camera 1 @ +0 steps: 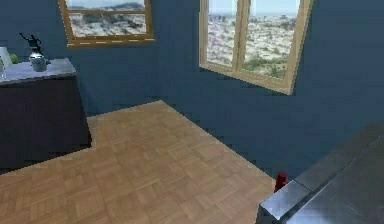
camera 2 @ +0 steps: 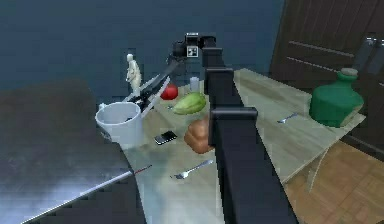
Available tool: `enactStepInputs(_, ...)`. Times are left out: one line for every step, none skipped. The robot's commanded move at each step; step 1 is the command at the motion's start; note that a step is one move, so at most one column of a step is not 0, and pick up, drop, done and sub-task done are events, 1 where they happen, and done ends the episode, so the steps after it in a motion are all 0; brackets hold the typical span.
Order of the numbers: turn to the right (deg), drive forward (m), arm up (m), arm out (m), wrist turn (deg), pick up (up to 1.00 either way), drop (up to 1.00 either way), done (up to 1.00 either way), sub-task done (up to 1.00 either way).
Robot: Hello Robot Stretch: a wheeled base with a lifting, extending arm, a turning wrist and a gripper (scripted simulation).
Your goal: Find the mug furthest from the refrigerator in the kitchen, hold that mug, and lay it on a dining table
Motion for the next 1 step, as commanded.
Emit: enactStepInputs(0.0,0.00,0.00,0.00,45.0,0.00,0.00,0.00,0.00)
